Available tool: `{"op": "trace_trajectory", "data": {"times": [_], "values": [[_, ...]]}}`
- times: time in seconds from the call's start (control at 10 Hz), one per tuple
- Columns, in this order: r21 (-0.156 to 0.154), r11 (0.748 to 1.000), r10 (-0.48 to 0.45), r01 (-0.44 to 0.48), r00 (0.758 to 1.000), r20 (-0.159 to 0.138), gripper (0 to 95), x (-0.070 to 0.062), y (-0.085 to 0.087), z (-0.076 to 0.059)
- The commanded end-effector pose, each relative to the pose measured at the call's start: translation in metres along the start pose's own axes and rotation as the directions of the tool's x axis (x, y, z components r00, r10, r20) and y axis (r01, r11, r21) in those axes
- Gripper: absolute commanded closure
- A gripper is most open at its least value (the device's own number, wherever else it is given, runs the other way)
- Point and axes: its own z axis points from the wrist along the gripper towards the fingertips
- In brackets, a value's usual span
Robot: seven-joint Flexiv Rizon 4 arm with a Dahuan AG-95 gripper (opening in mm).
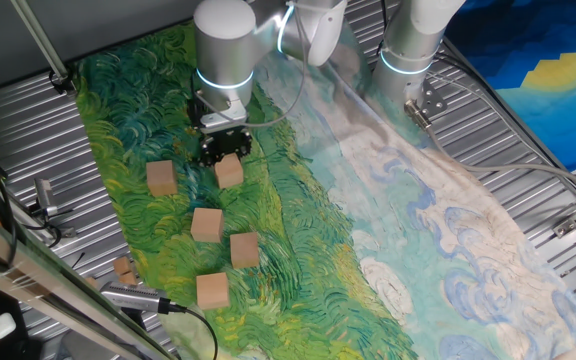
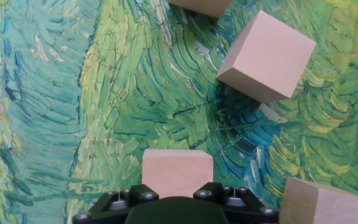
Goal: Stack the blocks into a pyramid shape
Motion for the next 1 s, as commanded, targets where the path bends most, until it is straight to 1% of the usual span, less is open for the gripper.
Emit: {"op": "trace_trajectory", "data": {"times": [0.1, 0.2, 0.4, 0.8, 1.0], "values": [[0.003, 1.000, -0.016, 0.016, 1.000, 0.005, 76.0, 0.0001, 0.0001, 0.0006], [0.004, 1.000, -0.028, 0.028, 1.000, 0.012, 76.0, 0.0001, 0.0001, 0.0006], [0.004, 0.999, -0.048, 0.048, 0.999, 0.014, 76.0, 0.0010, -0.0001, 0.0001], [0.004, 0.999, -0.040, 0.040, 0.999, 0.012, 76.0, 0.0040, -0.0007, -0.0009], [0.004, 0.999, -0.038, 0.038, 0.999, 0.013, 76.0, 0.0044, 0.0001, 0.0015]]}}
